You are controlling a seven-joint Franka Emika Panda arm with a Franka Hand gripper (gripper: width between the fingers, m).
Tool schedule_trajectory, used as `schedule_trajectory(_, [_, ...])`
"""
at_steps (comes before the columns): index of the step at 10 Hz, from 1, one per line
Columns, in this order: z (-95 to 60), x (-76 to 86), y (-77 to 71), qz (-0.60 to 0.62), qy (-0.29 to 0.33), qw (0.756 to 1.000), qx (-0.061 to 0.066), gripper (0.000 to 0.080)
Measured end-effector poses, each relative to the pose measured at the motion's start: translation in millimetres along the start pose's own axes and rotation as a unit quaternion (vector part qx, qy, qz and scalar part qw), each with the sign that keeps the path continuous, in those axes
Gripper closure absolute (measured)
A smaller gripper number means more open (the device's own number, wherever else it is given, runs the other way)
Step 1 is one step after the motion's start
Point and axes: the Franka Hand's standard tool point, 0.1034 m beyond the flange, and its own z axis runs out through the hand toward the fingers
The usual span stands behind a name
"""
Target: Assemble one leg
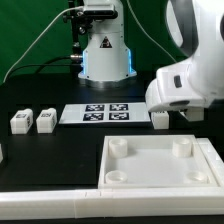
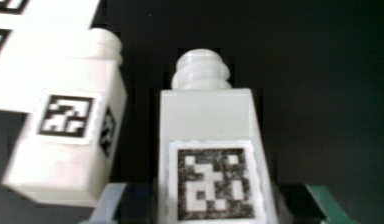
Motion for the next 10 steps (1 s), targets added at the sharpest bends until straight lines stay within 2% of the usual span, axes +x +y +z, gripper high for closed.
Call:
schedule_trajectory(1, [-19.3,3.2,-0.8,-0.003,0.029,1.0,0.003,0.0509])
schedule_trajectory(2, [-44.1,-6.4,1.5,-0.003,0.076,0.997,0.002,0.0509])
schedule_trajectory(3, [-63.5,-19.9,7.0,-0.004,0.13,0.991,0.001,0.0509])
schedule_trajectory(5, [-96.7,-32.2,26.6,-0.012,0.229,0.973,0.002,0.0508])
schedule_trajectory(6, [-114.7,-38.1,35.0,-0.01,0.247,0.969,0.004,0.0508])
schedule_trajectory(7, [-130.3,-33.6,37.3,-0.007,0.292,0.956,0.006,0.0508])
schedule_trajectory(10, [-127.6,-31.7,39.8,-0.007,0.415,0.91,-0.001,0.0508])
